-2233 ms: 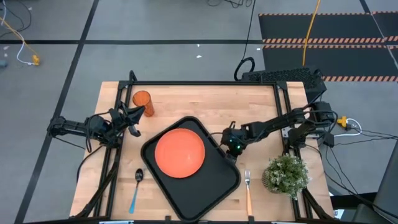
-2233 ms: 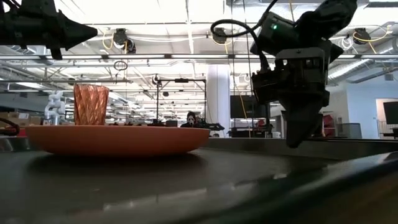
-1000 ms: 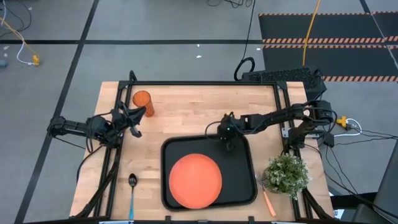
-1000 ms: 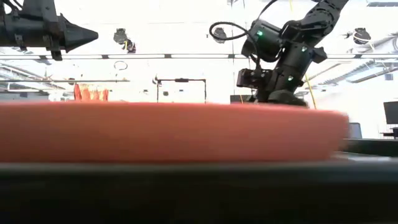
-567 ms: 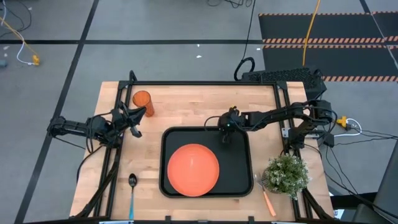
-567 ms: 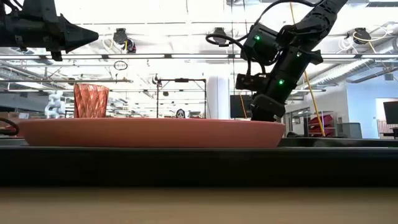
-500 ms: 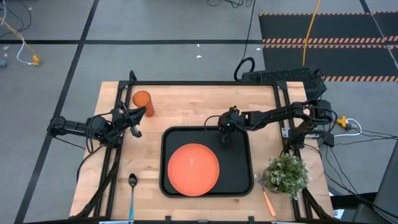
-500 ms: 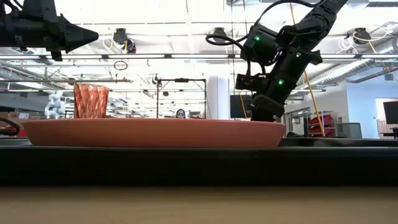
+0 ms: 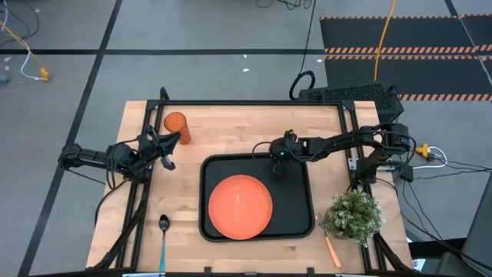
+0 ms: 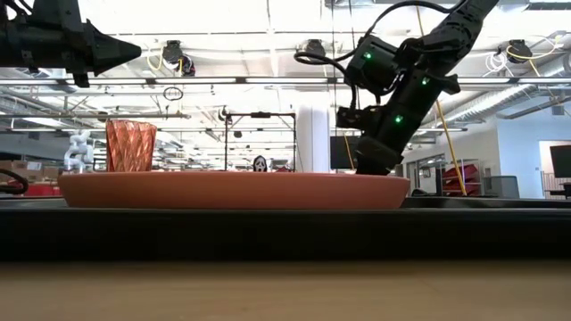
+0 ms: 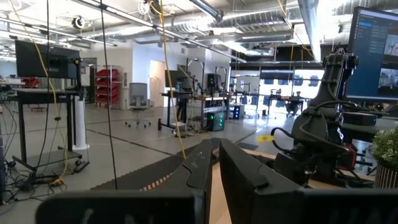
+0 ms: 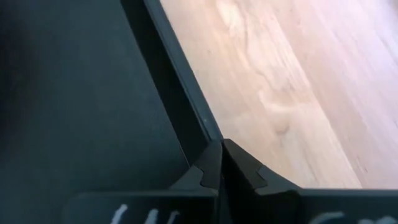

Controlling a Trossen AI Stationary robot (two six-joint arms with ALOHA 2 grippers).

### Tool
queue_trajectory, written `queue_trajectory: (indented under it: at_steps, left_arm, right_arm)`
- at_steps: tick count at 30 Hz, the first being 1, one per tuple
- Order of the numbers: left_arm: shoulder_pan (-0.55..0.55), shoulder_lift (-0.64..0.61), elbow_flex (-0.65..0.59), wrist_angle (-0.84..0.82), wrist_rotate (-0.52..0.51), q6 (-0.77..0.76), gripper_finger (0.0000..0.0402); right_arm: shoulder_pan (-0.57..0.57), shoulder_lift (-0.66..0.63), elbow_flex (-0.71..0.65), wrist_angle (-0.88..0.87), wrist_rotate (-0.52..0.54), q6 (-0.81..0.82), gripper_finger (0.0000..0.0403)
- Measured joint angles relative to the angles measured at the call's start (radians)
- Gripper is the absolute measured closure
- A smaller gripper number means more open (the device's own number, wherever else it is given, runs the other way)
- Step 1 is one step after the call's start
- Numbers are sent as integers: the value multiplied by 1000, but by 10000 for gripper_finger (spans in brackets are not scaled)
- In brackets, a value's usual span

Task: Pick and place plate/cup/fork/spoon on tray
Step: Adjust the black serving tray

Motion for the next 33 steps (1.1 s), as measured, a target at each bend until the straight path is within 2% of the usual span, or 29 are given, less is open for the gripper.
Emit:
queue_trajectory:
  at_steps: [7, 10, 15, 18, 22, 27, 30, 33]
  left_arm:
    - [0, 0, 0, 0, 0, 0, 369]
    - [0, 0, 0, 0, 0, -1, 369]
    - [0, 0, 0, 0, 0, -5, 369]
    - [0, 0, 0, 1, 0, -16, 369]
    - [0, 0, 0, 0, 0, -33, 369]
    - [0, 0, 0, 3, 1, -49, 369]
    - [0, 0, 0, 11, 1, -51, 369]
    - [0, 0, 0, 19, 1, -53, 369]
  right_arm:
    - [-8, 0, 0, 5, 22, 27, 402]
    - [-3, -24, -1, -13, -26, 2, 402]
    - [18, -169, -1, -30, -136, -12, 401]
    - [28, -295, 0, -68, -164, 21, 389]
    - [41, -458, 3, -293, -165, 85, 349]
    - [77, -558, 1, -634, -226, 272, 265]
    - [112, -563, -18, -686, -248, 360, 214]
    - [141, -547, -57, -655, -252, 384, 176]
